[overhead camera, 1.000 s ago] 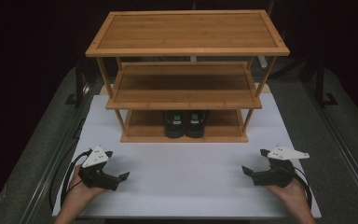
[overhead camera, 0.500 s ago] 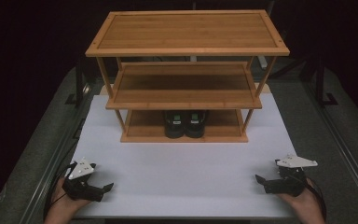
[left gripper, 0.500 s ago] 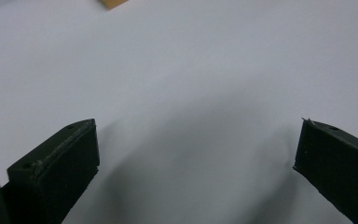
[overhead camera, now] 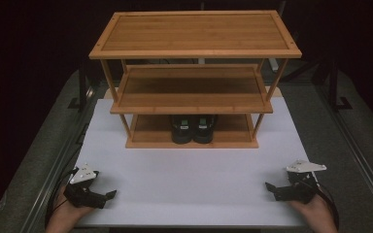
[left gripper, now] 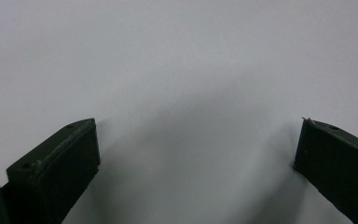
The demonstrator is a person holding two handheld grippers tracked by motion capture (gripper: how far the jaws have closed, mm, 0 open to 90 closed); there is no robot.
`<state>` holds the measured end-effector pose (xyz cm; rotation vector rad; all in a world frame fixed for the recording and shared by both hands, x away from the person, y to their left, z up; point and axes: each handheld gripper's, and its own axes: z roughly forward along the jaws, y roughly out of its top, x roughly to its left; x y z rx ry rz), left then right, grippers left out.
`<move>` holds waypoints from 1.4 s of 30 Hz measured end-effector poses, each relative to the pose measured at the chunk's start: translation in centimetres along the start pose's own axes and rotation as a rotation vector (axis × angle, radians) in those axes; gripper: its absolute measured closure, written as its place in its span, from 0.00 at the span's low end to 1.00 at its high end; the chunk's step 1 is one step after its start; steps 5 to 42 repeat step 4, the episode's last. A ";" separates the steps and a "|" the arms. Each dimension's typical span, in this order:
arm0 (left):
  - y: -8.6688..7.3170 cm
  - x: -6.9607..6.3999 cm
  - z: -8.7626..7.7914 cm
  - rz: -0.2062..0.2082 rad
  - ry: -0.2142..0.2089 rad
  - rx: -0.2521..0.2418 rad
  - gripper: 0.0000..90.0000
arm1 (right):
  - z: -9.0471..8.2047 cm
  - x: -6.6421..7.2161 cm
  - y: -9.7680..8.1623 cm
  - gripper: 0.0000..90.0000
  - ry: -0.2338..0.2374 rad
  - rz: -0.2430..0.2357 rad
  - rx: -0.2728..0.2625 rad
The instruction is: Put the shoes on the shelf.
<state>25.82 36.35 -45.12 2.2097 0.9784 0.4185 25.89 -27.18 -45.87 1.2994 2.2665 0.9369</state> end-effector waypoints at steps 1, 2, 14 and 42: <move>0.0 0.0 0.0 0.000 0.000 0.000 0.00 | 0.0 0.0 0.0 0.03 0.000 0.000 0.000; 0.0 0.0 0.0 0.000 0.000 0.000 0.00 | 0.0 0.0 0.0 0.03 0.000 0.000 0.000; 0.0 0.0 0.0 0.000 0.000 0.001 0.00 | 0.0 0.0 0.0 0.03 -0.001 -0.001 0.000; 0.0 0.0 0.0 0.000 0.000 0.001 0.00 | 0.0 0.0 0.0 0.03 -0.001 -0.001 0.000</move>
